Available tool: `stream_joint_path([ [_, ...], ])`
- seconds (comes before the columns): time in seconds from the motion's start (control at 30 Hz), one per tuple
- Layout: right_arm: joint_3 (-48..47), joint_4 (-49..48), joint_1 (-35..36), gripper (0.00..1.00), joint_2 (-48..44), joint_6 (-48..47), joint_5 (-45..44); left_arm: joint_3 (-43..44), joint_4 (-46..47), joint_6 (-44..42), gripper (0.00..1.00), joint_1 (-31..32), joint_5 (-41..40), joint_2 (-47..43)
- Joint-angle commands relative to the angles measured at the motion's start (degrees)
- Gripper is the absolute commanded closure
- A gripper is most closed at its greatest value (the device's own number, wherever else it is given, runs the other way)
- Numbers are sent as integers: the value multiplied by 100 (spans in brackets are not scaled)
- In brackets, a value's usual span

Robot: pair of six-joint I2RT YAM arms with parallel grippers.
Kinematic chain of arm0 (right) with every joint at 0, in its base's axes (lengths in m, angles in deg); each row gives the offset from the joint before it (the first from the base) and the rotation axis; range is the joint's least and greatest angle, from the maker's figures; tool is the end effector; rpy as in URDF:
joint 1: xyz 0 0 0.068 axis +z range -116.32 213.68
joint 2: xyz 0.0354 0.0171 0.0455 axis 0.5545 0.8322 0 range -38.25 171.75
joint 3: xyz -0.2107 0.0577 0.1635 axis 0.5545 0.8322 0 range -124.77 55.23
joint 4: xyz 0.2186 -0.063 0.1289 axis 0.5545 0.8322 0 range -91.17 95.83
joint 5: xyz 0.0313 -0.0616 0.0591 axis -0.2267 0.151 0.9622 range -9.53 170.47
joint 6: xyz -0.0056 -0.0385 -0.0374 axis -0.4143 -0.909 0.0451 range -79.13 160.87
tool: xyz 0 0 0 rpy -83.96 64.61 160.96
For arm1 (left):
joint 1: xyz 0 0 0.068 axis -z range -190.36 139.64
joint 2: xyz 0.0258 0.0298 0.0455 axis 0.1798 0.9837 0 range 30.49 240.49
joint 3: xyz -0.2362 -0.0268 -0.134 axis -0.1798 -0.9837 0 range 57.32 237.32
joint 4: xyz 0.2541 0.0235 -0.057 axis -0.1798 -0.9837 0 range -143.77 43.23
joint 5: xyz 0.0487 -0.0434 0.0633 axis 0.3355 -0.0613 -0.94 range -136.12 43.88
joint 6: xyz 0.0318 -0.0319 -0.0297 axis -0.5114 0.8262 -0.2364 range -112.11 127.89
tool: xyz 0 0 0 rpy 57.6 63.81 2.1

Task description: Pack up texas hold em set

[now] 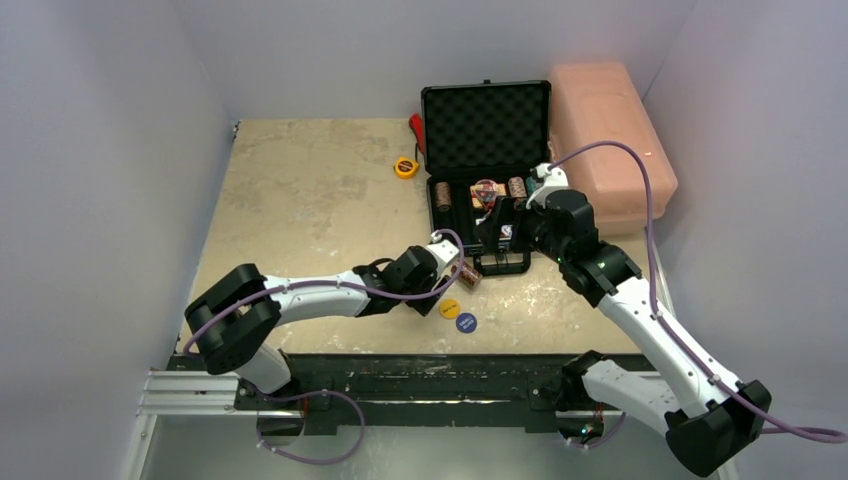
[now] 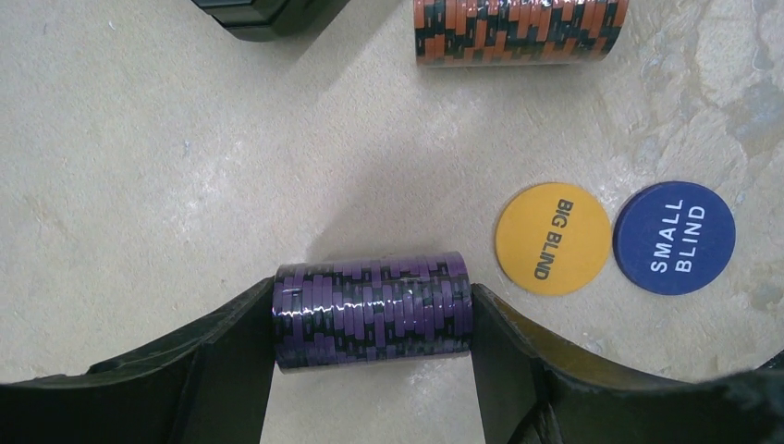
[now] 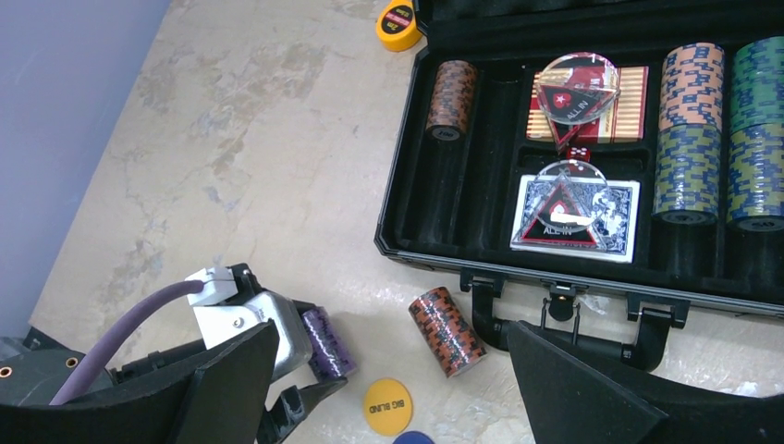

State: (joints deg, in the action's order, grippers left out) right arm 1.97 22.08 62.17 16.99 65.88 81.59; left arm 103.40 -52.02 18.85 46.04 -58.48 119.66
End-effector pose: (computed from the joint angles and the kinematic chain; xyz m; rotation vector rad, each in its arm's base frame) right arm 0.1892 0.1034 0.3351 -0.0754 2.0638 0.6077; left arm 0.1770 -0.2526 0.1727 0.8382 2.2583 -0.2908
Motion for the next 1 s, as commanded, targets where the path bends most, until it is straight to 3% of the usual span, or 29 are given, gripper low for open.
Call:
stream_joint_path([
  [0.0,-143,-32,3,1,-5,47,69,-22,369,68,53,29,-214,-138],
  [0.13,-117,10,7,1,-17,65,71,-54,384,94,42,32,-255,-160],
  [0.27,-54,7,5,1,-53,78,55,-62,410,126,21,29,-293,-131],
  [0.37,-49,13,1,1,-49,80,46,-84,414,128,13,30,-328,-186],
  [0.6,-106,30,7,1,-16,22,4,-126,382,152,7,29,-422,-403],
  [0.97,-202,55,7,1,147,-126,-66,-78,-473,90,5,29,-1017,-1879],
])
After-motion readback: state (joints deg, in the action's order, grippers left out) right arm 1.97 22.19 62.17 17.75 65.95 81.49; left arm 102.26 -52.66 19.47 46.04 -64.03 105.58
